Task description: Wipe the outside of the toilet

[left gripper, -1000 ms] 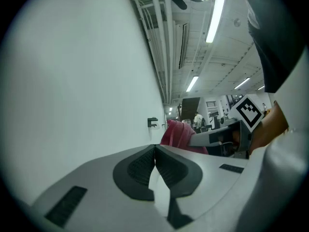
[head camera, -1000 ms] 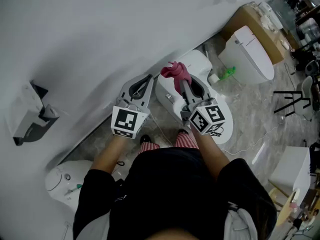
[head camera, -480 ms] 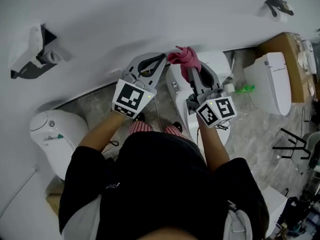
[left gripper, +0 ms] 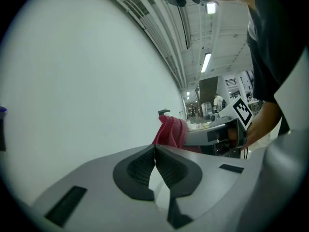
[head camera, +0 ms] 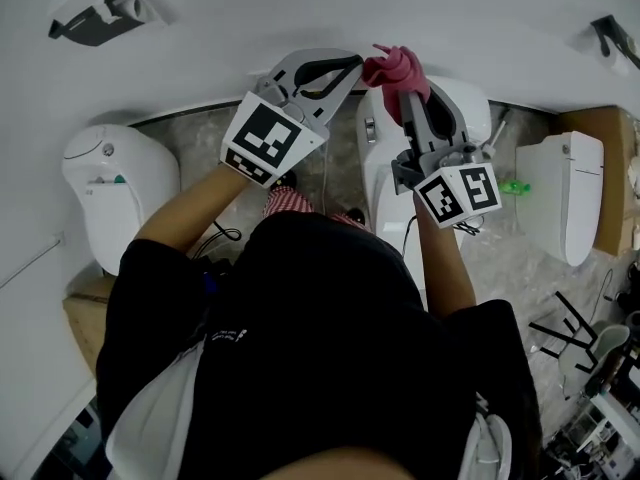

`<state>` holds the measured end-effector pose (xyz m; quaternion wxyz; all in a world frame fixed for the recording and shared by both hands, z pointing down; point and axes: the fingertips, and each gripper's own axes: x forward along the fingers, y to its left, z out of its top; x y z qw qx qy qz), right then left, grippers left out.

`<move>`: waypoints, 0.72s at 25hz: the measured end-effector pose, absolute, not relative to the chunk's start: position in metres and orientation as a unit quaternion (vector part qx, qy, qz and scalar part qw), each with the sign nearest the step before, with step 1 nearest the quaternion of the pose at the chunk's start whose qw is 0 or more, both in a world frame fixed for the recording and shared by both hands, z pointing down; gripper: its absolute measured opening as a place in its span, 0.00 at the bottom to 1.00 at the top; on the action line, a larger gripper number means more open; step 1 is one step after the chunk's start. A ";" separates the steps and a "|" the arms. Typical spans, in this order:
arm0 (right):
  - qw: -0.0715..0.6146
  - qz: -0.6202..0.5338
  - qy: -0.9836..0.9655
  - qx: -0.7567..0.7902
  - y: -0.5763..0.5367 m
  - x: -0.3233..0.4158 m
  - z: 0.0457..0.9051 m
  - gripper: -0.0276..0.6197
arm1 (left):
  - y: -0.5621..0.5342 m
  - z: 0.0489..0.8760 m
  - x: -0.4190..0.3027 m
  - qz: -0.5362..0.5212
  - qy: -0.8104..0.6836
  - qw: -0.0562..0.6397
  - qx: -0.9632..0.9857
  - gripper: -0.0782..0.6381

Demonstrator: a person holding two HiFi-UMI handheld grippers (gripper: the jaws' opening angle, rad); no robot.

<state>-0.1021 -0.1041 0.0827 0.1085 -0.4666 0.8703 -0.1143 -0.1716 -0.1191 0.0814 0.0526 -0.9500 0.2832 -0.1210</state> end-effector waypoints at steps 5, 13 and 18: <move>0.113 -0.114 0.888 -0.430 -0.090 -0.126 0.079 0.13 | -0.097 0.078 -0.192 -0.134 0.291 0.045 -0.946 0.12; 0.103 -0.117 0.912 -0.379 -0.082 -0.146 0.076 0.13 | -0.091 0.069 -0.210 -0.149 0.322 0.042 -0.934 0.12; 0.102 -0.129 0.924 -0.345 -0.077 -0.185 0.076 0.13 | -0.090 0.065 -0.250 -0.143 0.345 0.019 -0.927 0.12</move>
